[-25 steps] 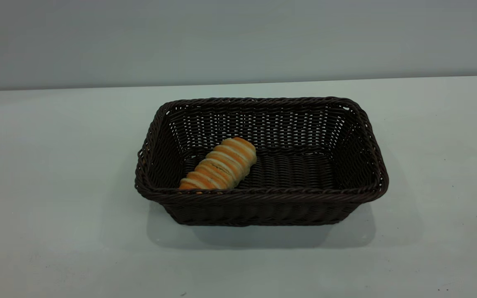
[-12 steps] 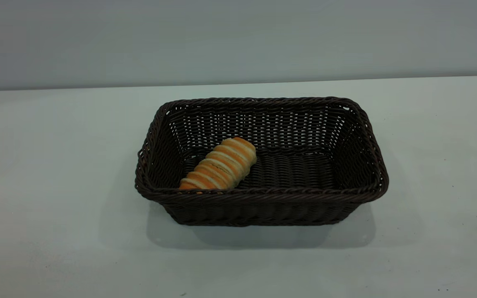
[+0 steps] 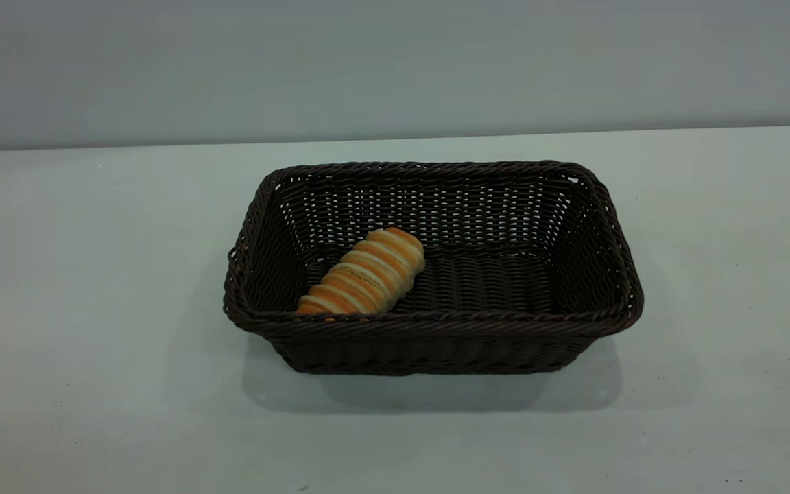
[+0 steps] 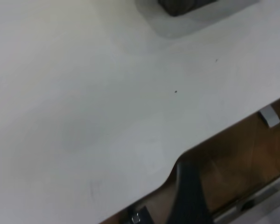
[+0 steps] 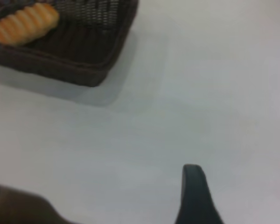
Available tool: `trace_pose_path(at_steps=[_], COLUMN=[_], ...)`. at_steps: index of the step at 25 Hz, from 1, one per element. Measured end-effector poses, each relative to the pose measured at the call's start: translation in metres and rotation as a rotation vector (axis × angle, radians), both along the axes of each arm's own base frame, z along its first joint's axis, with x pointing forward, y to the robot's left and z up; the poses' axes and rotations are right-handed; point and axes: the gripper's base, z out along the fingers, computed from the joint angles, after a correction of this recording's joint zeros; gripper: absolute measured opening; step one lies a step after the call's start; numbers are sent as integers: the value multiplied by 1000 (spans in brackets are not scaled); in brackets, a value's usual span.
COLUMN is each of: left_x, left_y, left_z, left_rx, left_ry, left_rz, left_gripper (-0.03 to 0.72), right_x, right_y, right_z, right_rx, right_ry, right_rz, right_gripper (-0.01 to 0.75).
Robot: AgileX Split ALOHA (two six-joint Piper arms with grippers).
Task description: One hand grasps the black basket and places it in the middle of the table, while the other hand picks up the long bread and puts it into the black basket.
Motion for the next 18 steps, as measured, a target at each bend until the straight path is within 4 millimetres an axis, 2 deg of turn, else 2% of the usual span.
trace_pose_path(at_steps=[7,14,18], left_x=[-3,-6,-8], left_y=[2,4,4], left_z=[0,0,0], left_rx=[-15,-14,-17], left_ry=[-14,-22,-35], left_rz=[42,452,566], left_gripper=[582,582,582], right_x=[0,0,0], right_y=[0,0,0], right_z=[0,0,0], right_rx=[0,0,0], right_ry=[0,0,0], right_rz=[-44,-44,-44], right_gripper=[507,507,507])
